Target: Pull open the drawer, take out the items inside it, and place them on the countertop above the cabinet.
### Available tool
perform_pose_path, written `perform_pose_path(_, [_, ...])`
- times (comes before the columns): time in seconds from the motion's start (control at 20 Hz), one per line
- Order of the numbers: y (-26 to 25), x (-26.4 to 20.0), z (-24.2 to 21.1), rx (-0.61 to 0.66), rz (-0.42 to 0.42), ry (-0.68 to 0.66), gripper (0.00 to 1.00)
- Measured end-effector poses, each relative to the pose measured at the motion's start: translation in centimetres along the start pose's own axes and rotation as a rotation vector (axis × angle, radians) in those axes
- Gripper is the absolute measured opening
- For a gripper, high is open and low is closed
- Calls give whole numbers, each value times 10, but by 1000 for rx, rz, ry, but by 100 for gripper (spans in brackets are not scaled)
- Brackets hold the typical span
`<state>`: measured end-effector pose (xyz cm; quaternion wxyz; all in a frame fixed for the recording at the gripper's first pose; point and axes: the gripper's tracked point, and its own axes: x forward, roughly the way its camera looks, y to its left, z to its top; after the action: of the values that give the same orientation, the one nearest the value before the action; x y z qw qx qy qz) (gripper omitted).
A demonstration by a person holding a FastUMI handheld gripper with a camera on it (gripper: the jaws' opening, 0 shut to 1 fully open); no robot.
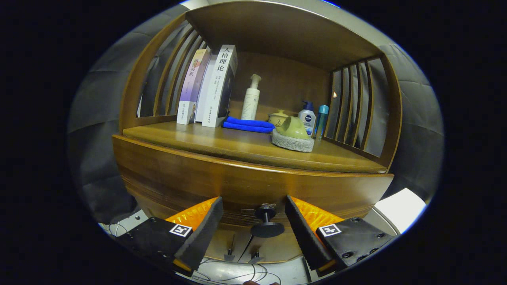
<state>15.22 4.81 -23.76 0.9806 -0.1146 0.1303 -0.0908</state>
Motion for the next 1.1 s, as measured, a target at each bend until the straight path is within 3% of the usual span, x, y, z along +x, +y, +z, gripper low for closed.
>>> perform_pose_path(0.5, [-13,0,17,29,4,-17,97])
perform_pose_path(0.75, [-32,-40,54,108,52,-88,97])
perform_pose_path(1.1, [-59,-111,121,109,79,-226,98])
